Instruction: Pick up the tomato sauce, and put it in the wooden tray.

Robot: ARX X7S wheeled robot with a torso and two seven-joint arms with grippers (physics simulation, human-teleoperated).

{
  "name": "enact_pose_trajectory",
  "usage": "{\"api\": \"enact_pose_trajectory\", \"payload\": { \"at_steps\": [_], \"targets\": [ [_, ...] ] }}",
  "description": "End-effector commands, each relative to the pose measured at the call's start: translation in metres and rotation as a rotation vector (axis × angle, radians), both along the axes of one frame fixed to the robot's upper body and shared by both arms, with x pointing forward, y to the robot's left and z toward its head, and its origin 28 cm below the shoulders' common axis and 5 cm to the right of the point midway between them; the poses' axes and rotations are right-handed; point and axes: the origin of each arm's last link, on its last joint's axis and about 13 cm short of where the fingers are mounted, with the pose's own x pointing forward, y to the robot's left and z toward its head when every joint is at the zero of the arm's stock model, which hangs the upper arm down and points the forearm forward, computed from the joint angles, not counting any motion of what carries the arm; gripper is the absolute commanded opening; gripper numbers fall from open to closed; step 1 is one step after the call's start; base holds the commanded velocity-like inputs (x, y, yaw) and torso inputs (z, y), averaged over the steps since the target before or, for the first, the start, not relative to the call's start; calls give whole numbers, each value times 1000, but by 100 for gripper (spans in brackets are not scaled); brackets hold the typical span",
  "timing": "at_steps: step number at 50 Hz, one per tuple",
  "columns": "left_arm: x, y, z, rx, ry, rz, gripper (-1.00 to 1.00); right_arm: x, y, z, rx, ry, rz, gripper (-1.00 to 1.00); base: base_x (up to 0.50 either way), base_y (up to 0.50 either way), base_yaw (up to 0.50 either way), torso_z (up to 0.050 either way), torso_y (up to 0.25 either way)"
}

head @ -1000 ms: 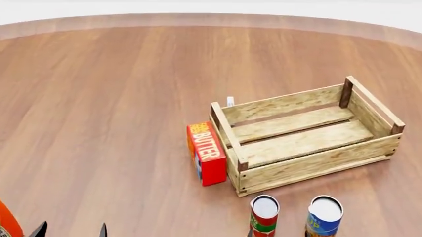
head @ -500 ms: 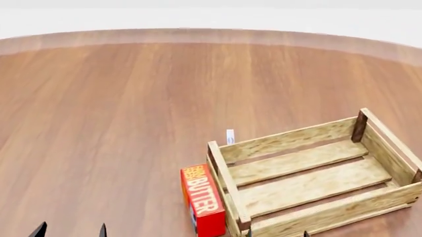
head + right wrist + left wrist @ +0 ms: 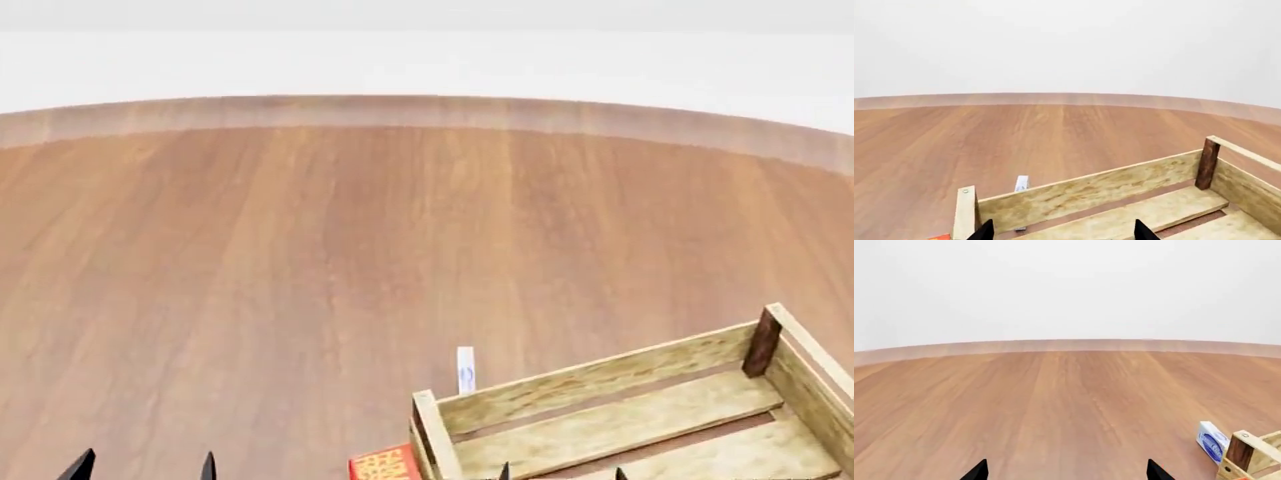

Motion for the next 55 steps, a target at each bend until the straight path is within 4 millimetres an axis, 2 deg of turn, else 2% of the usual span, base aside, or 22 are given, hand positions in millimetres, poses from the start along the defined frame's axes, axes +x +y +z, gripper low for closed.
{"api": "enact_pose_trajectory", "payload": {
  "at_steps": [1, 24, 31, 32, 33, 49, 53, 55],
  "targets": [
    [0, 0, 0, 1, 0, 0, 100, 0, 1, 0, -4, -1, -4, 100, 418, 0, 0, 0, 0],
    [1, 0, 0, 9, 12, 7, 100, 0, 1, -1, -7, -9, -13, 100, 52, 0, 0, 0, 0],
    [2, 0, -1, 45, 58, 22, 100, -8, 1, 7, -2, -26, -17, 100, 0, 0, 0, 0, 0],
    [2, -1, -1, 53, 59, 28, 100, 0, 1, -5, 1, 27, 34, 100, 0, 0, 0, 0, 0],
    [2, -1, -1, 54, 59, 26, 100, -8, 1, 6, 0, -27, -14, 100, 0, 0, 0, 0, 0],
    [3, -1, -2, 53, 62, 32, 100, -17, 0, 9, -2, -25, -37, 100, 0, 0, 0, 0, 0],
    [4, 0, -3, 50, 64, 36, 100, -28, 0, 10, 7, -12, -58, 100, 0, 0, 0, 0, 0],
    [4, -1, -3, 52, 63, 34, 100, -38, -1, 6, -12, 30, 5, 100, 0, 0, 0, 0, 0]
  ]
}}
